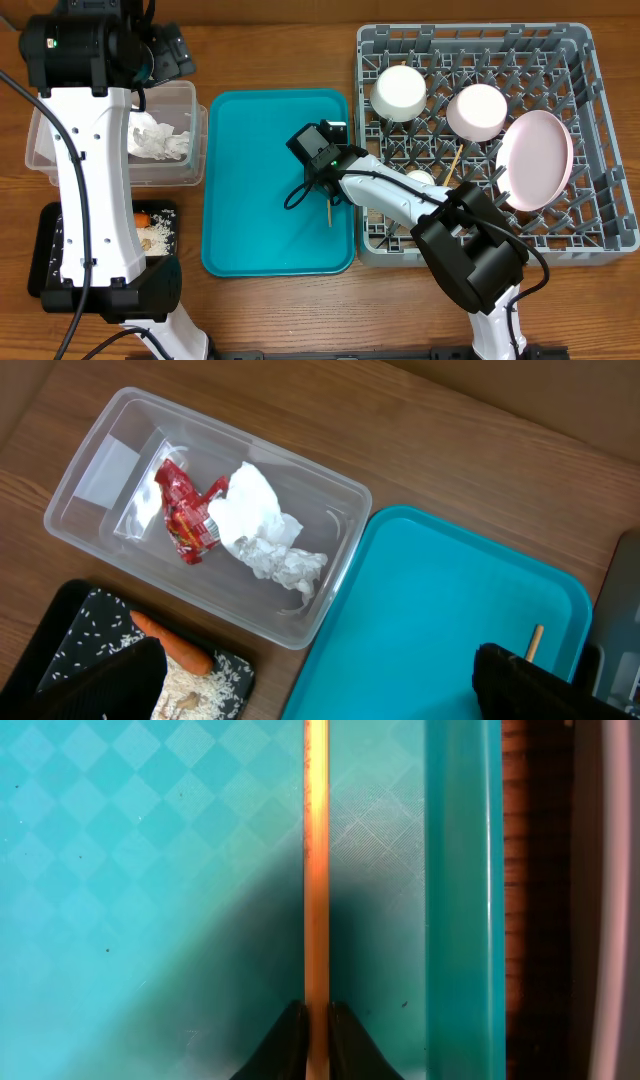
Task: Sort waste into correct bins and load items into the dishwasher
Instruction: 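Lower the right gripper and grasp the remaining wooden chopstick, then carry the chopstick into the rack and lower it beside the first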
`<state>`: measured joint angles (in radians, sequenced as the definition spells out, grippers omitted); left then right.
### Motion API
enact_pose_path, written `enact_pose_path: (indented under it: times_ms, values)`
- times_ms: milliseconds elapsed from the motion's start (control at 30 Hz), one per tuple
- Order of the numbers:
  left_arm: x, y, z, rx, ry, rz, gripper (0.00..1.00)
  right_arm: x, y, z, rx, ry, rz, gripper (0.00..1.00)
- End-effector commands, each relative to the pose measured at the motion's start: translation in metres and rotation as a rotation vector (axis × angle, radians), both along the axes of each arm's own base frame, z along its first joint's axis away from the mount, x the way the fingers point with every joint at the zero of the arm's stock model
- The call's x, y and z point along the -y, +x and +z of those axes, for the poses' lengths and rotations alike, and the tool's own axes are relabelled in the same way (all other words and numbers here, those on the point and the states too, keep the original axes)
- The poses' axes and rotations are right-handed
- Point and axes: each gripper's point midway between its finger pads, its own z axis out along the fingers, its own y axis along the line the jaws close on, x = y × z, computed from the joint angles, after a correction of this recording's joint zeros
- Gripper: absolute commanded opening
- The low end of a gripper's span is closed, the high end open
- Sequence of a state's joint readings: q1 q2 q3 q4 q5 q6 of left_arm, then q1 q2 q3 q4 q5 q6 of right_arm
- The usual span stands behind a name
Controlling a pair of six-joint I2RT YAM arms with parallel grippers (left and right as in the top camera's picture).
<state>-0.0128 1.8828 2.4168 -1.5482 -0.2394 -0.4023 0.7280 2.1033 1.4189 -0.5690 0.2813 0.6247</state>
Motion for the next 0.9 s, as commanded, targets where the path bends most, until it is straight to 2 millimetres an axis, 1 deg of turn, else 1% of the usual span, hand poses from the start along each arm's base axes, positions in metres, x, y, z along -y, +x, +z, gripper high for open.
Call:
enact_pose_path:
  times_ms: [0, 67, 333, 433, 533, 600, 633, 667, 700, 733, 767, 867]
  values:
    - [0.001, -0.006, 0.014, 0.044, -0.013, 0.011, 1.0, 0.003, 0.001, -0.001, 0.009, -0.013, -0.008, 0.09]
    - [0.001, -0.006, 0.014, 0.044, -0.013, 0.011, 1.0, 0.003, 0.001, -0.001, 0.01, -0.013, -0.007, 0.04]
    - [0.001, -0.006, 0.014, 0.044, -0.013, 0.011, 1.0, -0.005, 0.011, 0.007, 0.049, 0.021, -0.004, 0.04]
    - [0.001, -0.006, 0.014, 0.044, -0.013, 0.011, 1.0, -0.008, 0.014, 0.017, 0.065, 0.035, -0.003, 0.04]
    - [0.001, -0.006, 0.014, 0.044, -0.013, 0.011, 1.0, -0.015, 0.021, 0.044, 0.113, 0.06, 0.024, 0.04]
    - [0.001, -0.006, 0.014, 0.044, -0.013, 0.011, 1.0, -0.019, 0.026, 0.072, 0.162, 0.093, 0.037, 0.04]
    - [0.001, -0.006, 0.014, 0.044, -0.013, 0.011, 1.0, -0.019, 0.026, 0.081, 0.176, 0.105, 0.037, 0.04]
    - [0.001, -0.006, 0.014, 0.044, -0.013, 0.011, 1.0, -0.019, 0.027, 0.094, 0.196, 0.123, 0.036, 0.04]
    - [0.001, -0.006, 0.014, 0.044, -0.013, 0.011, 1.0, -0.019, 0.027, 0.106, 0.214, 0.138, 0.036, 0.04]
    - [0.001, -0.006, 0.014, 0.044, -0.013, 0.011, 1.0, -0.019, 0.025, 0.124, 0.239, 0.163, 0.037, 0.04]
    - [0.001, -0.006, 0.014, 0.044, -0.013, 0.011, 1.0, -0.017, 0.024, 0.135, 0.252, 0.174, 0.036, 0.04]
    - [0.001, -0.006, 0.014, 0.044, -0.013, 0.011, 1.0, -0.011, 0.02, 0.16, 0.283, 0.18, 0.054, 0.04]
